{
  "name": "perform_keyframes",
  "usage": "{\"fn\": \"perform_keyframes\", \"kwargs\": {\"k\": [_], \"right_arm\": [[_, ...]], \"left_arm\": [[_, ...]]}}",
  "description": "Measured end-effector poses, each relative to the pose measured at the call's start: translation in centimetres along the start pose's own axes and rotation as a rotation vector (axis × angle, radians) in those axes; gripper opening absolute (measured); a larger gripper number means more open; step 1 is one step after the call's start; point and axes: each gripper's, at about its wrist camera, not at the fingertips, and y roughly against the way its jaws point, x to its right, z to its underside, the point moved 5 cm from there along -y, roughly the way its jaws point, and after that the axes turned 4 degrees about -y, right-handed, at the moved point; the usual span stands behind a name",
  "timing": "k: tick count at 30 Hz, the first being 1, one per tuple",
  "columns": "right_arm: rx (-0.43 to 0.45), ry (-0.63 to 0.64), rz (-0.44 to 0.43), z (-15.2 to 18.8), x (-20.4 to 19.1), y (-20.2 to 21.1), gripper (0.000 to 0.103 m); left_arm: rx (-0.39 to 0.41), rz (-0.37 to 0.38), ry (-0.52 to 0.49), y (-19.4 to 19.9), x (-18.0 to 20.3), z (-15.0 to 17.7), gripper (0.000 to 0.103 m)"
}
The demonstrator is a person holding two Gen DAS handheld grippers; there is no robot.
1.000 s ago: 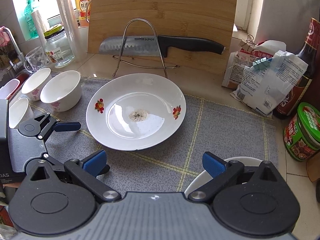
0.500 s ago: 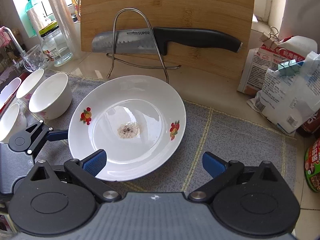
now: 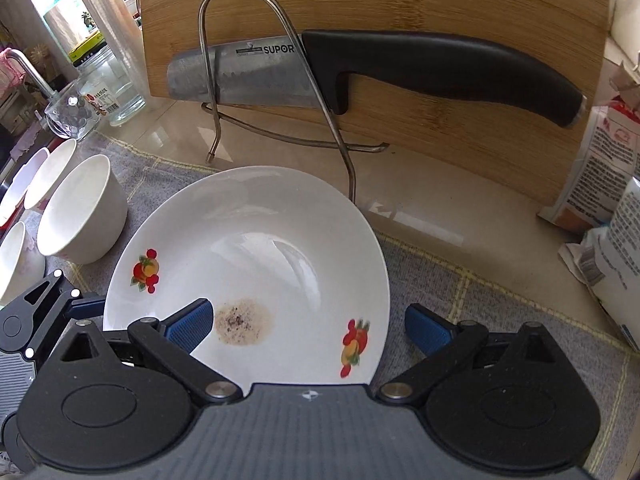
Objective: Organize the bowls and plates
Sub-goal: 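Close the right gripper on the stained plate's rim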
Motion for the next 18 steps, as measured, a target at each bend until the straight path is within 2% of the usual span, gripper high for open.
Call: {"fn": "perform_keyframes", "kwargs": {"k": [18], "right_arm": [[-0.021,0.061,-0.111,-3.5,-0.7,-1.9,0.103]], "left_arm": [[0.018,0.017,-0.022,0.1,-0.1,0.1,0.103]]}}
